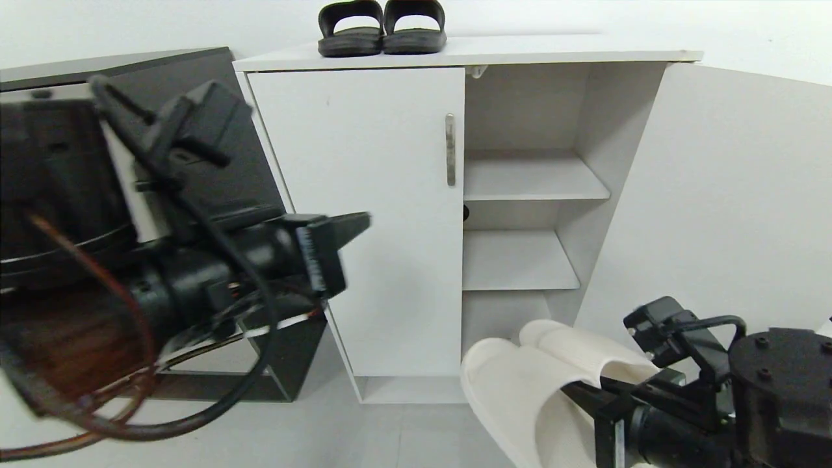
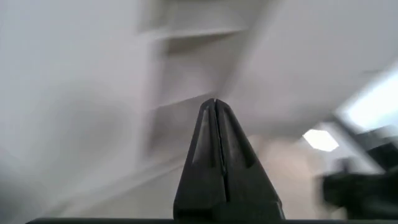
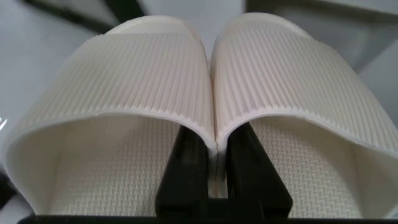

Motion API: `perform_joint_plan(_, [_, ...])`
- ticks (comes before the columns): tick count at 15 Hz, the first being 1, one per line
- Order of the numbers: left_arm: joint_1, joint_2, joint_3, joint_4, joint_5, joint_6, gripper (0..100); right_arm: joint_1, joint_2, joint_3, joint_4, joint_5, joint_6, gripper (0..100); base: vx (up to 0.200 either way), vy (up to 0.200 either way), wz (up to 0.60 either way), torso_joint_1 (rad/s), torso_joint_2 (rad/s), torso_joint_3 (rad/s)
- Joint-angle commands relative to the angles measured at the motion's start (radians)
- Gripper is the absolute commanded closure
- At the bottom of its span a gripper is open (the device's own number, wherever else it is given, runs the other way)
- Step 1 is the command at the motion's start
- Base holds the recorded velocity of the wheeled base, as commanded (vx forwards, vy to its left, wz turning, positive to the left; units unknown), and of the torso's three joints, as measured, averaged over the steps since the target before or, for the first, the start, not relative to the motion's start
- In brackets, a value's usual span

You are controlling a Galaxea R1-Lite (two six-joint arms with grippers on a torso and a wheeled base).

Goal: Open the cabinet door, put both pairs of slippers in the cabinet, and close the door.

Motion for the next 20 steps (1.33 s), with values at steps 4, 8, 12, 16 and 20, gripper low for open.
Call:
perform_joint_plan(4, [0.609, -0.854, 0.503, 0.38, 0.318, 0.078, 100, -0.106, 0.226, -0.036, -0.161, -0.08, 0.006, 100, 0.0, 0.0, 0.0, 0.0, 0.0, 0.0])
perform_joint_plan(8, [0.848, -1.144, 0.748, 0.378, 0.234, 0.167, 100, -0.106, 0.219, 0.02, -0.234, -0.083, -0.057, 100, 0.0, 0.0, 0.0, 0.0, 0.0, 0.0])
perform_joint_plan(12, [0.851, -1.222, 0.844, 0.349, -0.101, 0.201, 100, -0.106, 0.221, 0.029, -0.257, -0.082, -0.066, 100, 0.0, 0.0, 0.0, 0.0, 0.0, 0.0])
perform_joint_plan(16, [0.71, -1.273, 0.844, 0.391, -0.231, 0.231, 100, -0.101, 0.223, 0.035, -0.257, -0.08, -0.066, 100, 0.0, 0.0, 0.0, 0.0, 0.0, 0.0])
perform_joint_plan(20, [0.733, -1.306, 0.845, 0.391, -0.233, 0.274, 100, -0.086, 0.224, 0.03, -0.259, -0.082, -0.071, 100, 0.0, 0.0, 0.0, 0.0, 0.0, 0.0])
